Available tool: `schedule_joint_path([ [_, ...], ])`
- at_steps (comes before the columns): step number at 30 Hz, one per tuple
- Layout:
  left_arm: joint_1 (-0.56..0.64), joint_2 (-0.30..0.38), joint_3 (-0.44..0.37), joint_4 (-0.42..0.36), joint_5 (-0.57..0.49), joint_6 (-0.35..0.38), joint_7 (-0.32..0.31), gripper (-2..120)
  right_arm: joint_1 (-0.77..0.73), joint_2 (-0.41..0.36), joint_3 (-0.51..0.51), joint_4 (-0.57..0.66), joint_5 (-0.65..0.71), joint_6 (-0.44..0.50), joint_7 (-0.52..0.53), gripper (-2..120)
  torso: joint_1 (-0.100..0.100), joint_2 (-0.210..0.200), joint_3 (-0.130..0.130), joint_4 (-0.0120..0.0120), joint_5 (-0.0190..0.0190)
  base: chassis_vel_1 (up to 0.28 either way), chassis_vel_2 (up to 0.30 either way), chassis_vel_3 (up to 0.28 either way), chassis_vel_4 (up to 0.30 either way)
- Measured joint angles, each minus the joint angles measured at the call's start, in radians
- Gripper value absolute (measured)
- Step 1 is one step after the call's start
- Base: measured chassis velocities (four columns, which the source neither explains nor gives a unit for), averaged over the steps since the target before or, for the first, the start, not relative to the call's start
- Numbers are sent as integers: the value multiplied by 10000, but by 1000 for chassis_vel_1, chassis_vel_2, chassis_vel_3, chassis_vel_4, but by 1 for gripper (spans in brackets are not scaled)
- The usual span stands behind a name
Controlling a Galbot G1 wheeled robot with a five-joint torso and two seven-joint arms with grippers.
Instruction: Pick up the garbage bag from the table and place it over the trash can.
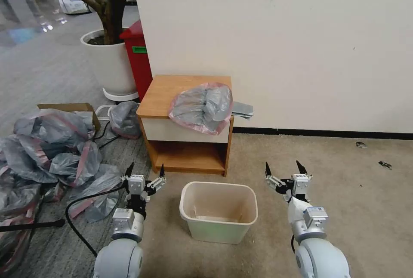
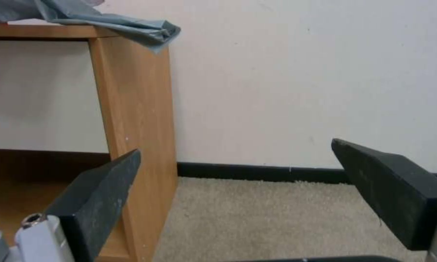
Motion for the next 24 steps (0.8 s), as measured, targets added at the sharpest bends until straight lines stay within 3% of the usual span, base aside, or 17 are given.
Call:
schedule_joint_path([
  [24, 0, 0, 0, 0, 0, 0, 0, 100, 0, 1, 0, 0, 0, 0, 0, 100, 0, 0, 0, 0, 0, 0, 0, 0, 0],
])
